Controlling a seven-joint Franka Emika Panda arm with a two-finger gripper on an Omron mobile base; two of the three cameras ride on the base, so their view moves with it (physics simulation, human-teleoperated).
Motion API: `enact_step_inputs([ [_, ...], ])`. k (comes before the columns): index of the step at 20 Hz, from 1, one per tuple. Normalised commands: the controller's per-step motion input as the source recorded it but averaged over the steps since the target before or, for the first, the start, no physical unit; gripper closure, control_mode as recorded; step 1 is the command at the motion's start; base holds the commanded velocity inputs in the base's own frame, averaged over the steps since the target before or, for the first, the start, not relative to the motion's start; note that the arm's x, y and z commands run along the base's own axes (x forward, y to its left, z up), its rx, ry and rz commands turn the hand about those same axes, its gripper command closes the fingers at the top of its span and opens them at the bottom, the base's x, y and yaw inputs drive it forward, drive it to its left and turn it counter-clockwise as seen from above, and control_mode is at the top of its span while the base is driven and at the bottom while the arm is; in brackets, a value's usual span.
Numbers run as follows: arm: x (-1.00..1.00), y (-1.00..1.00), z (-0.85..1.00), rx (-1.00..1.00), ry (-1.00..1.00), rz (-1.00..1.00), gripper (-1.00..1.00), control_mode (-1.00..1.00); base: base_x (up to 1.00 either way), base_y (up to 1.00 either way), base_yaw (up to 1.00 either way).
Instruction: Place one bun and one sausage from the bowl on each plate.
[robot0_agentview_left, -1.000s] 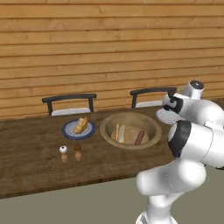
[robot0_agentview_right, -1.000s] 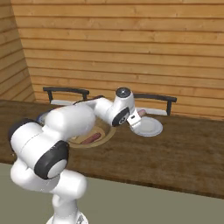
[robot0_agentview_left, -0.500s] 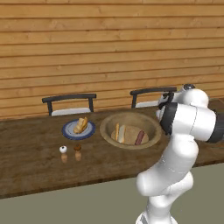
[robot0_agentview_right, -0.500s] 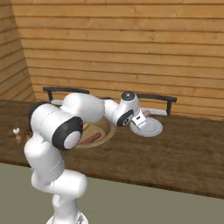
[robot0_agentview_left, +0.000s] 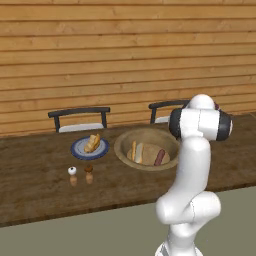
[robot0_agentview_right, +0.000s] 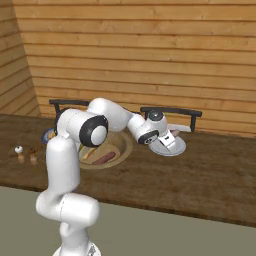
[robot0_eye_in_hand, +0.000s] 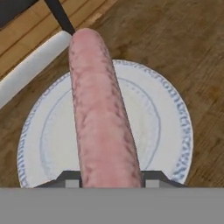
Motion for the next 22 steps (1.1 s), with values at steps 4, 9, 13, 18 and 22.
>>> enact_step_inputs([
  [4, 0.01, 0.00, -0.03, 0.00, -0.01, 0.00, -1.00, -1.00, 0.00, 0.00, 0.00],
  [9, 0.10, 0.07, 0.30, 0.00, 0.00, 0.00, -1.00, -1.00, 0.00, 0.00, 0.00],
  [13, -0.59, 0.12, 1.00, 0.00, 0.00, 0.02, -1.00, -1.00, 0.00, 0.00, 0.00],
  [18, -1.00, 0.85, 0.85, -0.17, 0.21, 0.16, -1.00, -1.00, 0.00, 0.00, 0.00],
  [22, -0.88, 1.00, 0.88, -0.24, 0.29, 0.23, -1.00, -1.00, 0.00, 0.00, 0.00],
])
